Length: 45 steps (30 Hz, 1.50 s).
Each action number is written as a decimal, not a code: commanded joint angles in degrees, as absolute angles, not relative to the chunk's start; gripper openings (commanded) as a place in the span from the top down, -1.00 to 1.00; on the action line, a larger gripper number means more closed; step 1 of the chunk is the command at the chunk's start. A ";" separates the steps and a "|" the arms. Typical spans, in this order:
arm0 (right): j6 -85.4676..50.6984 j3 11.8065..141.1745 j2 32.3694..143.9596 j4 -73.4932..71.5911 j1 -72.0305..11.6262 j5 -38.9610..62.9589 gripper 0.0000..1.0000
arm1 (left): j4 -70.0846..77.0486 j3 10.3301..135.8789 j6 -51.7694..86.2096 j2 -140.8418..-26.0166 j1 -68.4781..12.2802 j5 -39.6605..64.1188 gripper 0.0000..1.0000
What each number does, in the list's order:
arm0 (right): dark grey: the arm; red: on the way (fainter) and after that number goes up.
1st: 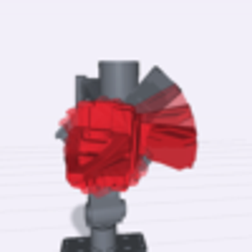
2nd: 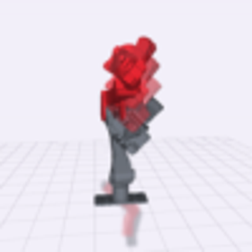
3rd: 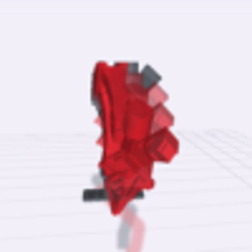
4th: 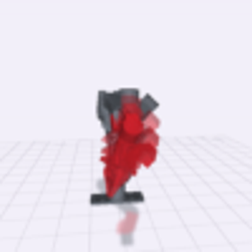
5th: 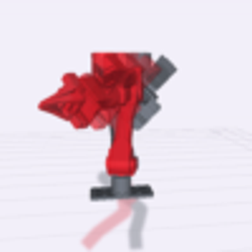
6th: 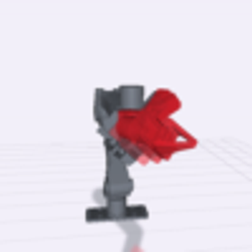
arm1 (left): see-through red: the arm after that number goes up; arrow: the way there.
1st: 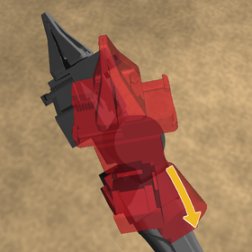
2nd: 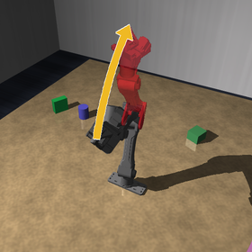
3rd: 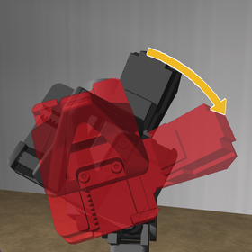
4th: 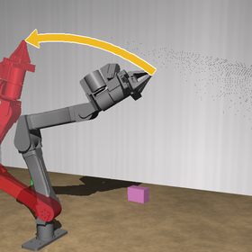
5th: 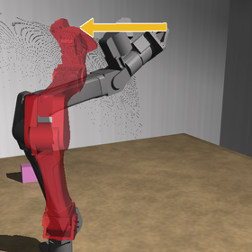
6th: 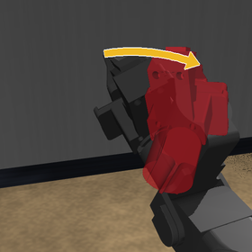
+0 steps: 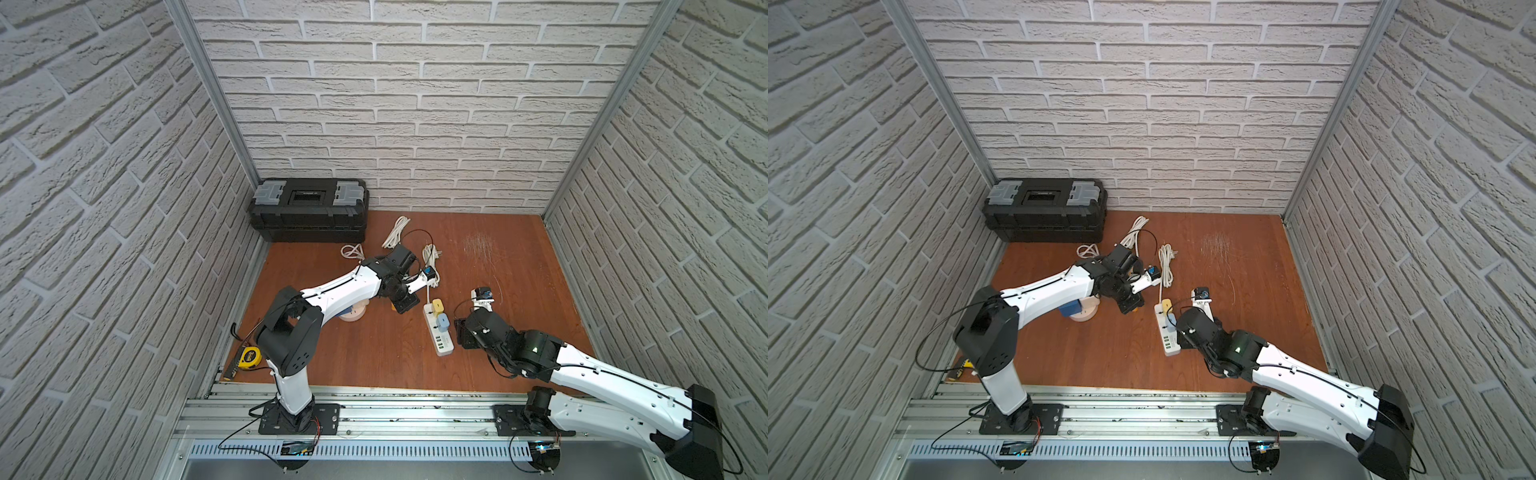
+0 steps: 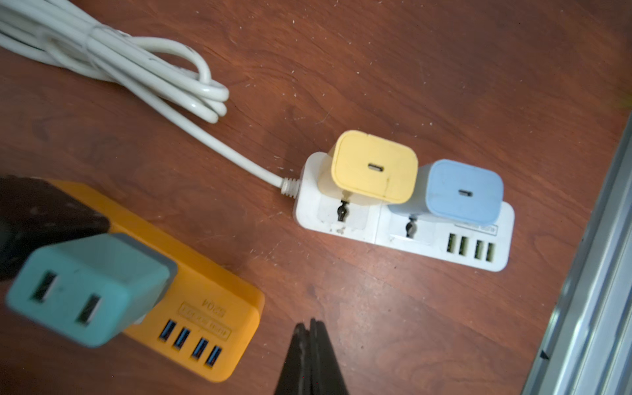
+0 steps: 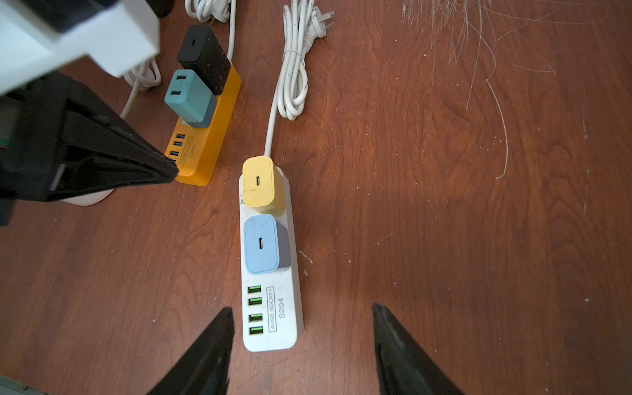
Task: Pull the plug off the socket
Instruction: Move the socket to the center of the board, then remove the plug from the socket.
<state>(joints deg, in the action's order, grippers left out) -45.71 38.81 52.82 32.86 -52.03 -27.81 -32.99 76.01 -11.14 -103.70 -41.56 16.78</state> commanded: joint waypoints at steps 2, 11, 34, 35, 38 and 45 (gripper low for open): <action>-47.18 37.70 51.43 32.69 -52.34 -28.65 -0.29 | -30.26 79.56 -7.36 -107.78 -41.75 19.40 1.00; -47.78 36.64 49.69 33.84 -52.37 -29.01 -0.29 | -31.61 85.63 -6.16 -115.38 -42.01 22.54 1.00; -41.77 42.67 62.82 34.19 -52.29 -25.26 -0.22 | -33.47 87.19 -5.45 -119.66 -42.18 21.80 1.00; -40.81 43.74 64.45 34.10 -52.29 -24.80 -0.21 | -33.66 87.18 -5.53 -119.67 -42.22 21.86 1.00; -38.74 47.38 69.43 34.53 -52.21 -24.17 -0.19 | -34.01 86.84 -5.84 -119.34 -42.16 21.88 1.00; -36.50 53.03 78.41 34.08 -50.82 -22.49 -0.13 | -35.04 86.52 -7.02 -119.35 -42.19 22.51 1.00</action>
<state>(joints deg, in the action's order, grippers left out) -38.37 51.44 77.14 34.85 -51.33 -23.18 -31.81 87.07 -5.67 -118.26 -42.06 23.18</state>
